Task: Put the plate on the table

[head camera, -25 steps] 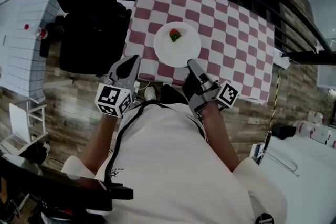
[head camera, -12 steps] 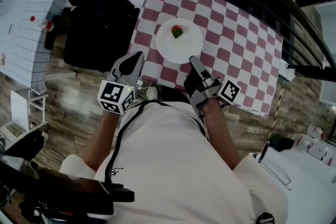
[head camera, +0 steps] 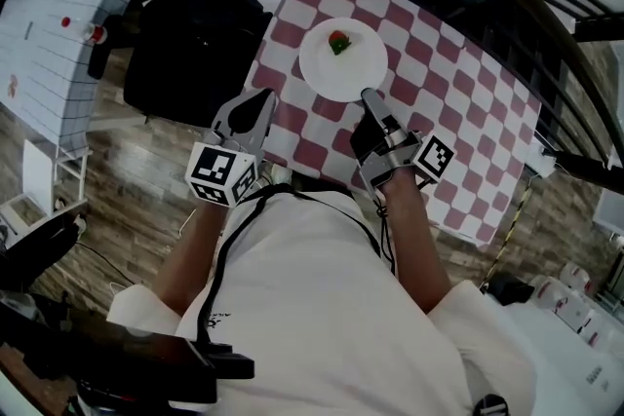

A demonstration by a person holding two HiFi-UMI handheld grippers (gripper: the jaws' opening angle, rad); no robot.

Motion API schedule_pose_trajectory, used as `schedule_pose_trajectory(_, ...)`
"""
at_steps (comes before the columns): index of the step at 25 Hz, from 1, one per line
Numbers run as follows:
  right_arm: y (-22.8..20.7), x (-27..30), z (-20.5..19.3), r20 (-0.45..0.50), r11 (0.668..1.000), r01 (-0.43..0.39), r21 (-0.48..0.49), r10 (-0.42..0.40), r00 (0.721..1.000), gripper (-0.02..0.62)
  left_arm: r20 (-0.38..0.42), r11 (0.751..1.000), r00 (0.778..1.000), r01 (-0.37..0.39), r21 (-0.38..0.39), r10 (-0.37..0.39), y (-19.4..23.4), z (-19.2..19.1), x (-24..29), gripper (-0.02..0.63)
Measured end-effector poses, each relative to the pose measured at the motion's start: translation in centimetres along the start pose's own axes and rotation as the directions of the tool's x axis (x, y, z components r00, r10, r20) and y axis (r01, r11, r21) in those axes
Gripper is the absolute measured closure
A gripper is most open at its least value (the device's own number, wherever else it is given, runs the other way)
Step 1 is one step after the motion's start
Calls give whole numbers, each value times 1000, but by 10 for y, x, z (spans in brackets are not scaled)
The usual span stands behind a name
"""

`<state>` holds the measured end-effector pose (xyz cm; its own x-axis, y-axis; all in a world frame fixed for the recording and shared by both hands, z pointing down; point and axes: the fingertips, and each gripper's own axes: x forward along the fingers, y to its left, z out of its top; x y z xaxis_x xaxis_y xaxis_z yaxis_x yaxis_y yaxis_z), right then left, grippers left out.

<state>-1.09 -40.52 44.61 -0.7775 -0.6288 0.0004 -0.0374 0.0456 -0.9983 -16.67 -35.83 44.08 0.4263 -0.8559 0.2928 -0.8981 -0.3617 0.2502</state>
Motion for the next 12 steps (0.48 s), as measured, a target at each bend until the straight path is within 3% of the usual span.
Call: schedule_pose_trajectory(12,-39,62,76,-44,1000,3,-11,-3,999,578,-13,998,998,-54,-21,53,24,2,77,598)
